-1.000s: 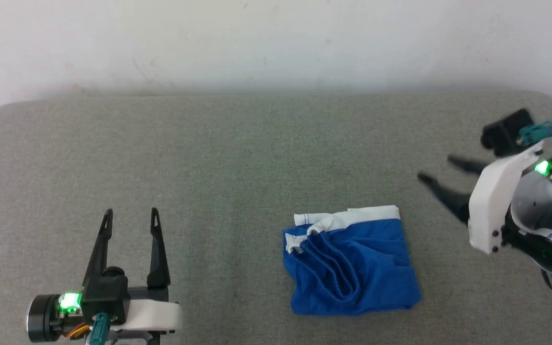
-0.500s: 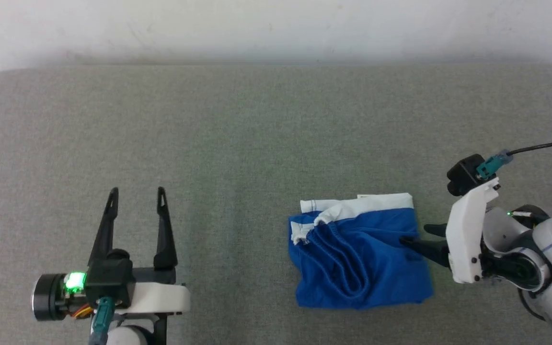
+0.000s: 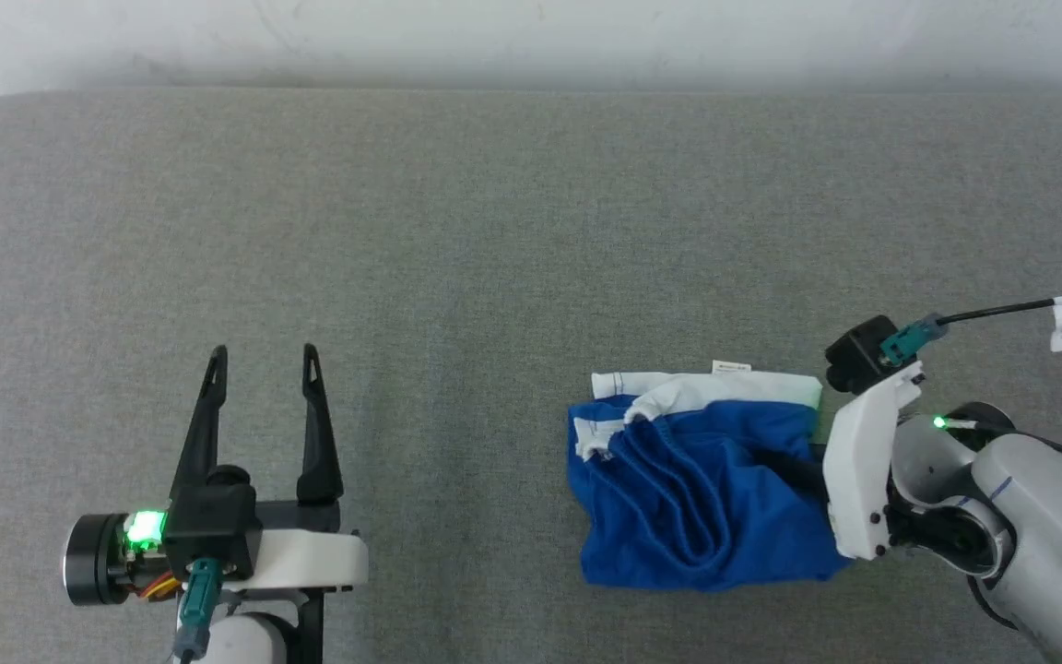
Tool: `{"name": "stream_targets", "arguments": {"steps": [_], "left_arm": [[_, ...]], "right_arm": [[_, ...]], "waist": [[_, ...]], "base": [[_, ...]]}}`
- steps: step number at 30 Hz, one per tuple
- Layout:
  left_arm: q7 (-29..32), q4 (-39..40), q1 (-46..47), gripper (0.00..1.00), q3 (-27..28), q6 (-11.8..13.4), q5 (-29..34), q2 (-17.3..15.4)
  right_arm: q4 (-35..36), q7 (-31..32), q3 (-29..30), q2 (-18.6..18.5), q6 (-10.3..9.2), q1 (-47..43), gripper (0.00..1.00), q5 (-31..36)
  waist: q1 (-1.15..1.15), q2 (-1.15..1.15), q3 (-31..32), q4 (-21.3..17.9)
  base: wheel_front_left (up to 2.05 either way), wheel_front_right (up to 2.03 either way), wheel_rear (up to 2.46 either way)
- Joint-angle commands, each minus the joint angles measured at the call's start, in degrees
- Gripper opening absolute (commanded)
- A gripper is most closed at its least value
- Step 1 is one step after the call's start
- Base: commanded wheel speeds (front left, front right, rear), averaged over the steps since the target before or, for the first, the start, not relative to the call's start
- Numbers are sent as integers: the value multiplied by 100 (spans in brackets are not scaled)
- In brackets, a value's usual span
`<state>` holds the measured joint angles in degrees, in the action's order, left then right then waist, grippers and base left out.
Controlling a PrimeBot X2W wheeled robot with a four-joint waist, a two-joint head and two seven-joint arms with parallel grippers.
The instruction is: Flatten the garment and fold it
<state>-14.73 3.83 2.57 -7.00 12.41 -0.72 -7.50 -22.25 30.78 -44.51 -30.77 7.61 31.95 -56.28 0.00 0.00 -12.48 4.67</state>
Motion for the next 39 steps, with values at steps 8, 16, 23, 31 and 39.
{"name": "stream_targets", "arguments": {"steps": [8,16,23,31,39], "left_arm": [[-27,8,-172,100,91,88,29,-52],[-27,242,-262,100,280,185,28,-116],[-27,411,5,100,483,207,81,-345],[-27,699,442,100,378,176,200,-575],[-27,927,808,100,154,228,267,-702]], "right_arm": [[773,-722,-590,-565,-12,540,0,158],[1517,-709,-870,-1451,-12,1141,0,474],[1319,-795,-735,-2017,-12,1509,0,794],[-77,-1123,-333,-2073,-12,1880,0,1254],[-1765,-1349,12,-1738,-12,2350,0,1685]], "waist": [[0,0,307,-449],[0,0,-27,-1393],[0,0,-795,-2043],[0,0,-1567,-2060],[0,0,-2062,-1795]], "base": [[0,0,0],[0,0,0],[0,0,0],[0,0,0],[0,0,0]]}}
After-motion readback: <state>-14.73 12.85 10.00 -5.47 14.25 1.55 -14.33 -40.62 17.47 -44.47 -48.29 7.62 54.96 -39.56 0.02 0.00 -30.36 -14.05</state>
